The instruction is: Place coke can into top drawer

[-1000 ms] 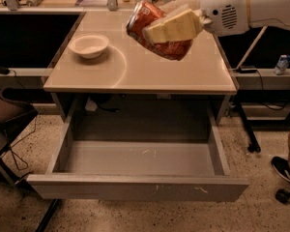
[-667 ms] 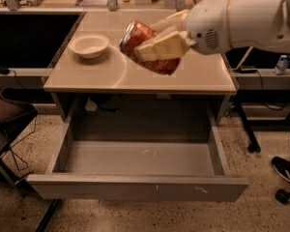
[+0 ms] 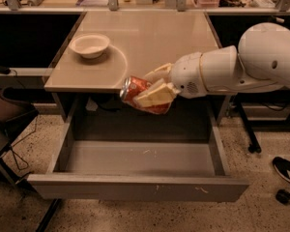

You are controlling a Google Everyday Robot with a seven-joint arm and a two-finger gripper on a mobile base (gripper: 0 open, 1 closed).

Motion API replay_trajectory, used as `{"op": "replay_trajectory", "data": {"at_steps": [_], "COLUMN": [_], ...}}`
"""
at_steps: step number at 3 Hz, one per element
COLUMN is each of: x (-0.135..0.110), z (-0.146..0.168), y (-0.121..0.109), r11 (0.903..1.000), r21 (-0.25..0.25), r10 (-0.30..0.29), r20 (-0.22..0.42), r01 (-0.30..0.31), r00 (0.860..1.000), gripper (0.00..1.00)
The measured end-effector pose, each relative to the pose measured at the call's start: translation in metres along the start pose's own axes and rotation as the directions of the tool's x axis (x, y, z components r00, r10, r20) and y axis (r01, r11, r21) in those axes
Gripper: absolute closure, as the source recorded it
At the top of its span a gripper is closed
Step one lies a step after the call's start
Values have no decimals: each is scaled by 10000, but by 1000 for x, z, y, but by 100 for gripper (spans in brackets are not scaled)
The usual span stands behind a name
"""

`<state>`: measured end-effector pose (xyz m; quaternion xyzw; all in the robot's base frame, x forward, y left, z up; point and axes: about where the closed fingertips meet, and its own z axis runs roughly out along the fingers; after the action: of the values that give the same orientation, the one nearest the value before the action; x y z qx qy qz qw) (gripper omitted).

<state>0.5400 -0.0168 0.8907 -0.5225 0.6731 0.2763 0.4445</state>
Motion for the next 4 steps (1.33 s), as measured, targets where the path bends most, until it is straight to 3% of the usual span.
{"op": "replay_trajectory", "data": {"at_steps": [1, 2, 4], "x": [55, 110, 119], "z": [-2, -15, 2], "y": [3, 22, 30], "r11": [9977, 9874, 9887], "r21": [-363, -533, -734], "r10": [553, 1415, 1193], "r20": [-607, -1265, -1395], "r01": [-576, -1492, -1304], "r00": [9966, 9818, 9830], "gripper": [100, 100, 100]}}
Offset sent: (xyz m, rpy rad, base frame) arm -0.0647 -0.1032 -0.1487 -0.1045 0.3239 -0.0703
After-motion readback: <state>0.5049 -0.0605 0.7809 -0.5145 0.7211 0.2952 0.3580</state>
